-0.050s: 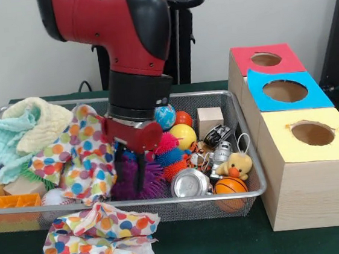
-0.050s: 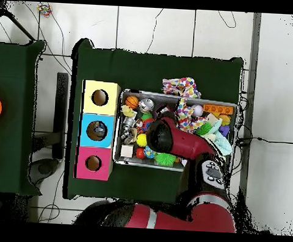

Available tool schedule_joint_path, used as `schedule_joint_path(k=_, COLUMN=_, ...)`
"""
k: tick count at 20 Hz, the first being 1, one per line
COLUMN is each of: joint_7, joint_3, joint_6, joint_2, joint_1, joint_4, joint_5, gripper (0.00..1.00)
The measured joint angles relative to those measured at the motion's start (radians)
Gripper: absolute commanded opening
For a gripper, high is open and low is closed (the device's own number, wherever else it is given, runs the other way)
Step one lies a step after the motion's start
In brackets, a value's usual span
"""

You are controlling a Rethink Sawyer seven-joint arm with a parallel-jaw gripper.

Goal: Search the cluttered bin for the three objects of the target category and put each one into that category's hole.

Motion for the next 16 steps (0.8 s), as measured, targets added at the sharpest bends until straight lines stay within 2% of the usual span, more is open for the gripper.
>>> schedule_joint_path(k=4, joint_7=0.000, joint_3=-0.018, joint_6=0.001, joint_2=-0.018, joint_1=-0.020, joint_4=0.000, joint_5=-0.067, gripper=1.00)
schedule_joint_path(k=8, joint_7=0.000, joint_3=-0.019, joint_6=0.024, joint_2=-0.046, joint_1=-0.026, joint_4=0.004, joint_5=-0.080, gripper=1.00)
schedule_joint_path(k=16, joint_7=0.000, joint_3=-0.001, joint_6=0.225, joint_2=-0.150, joint_1=-0.041, joint_4=0.056, joint_5=-0.045, gripper=1.00)
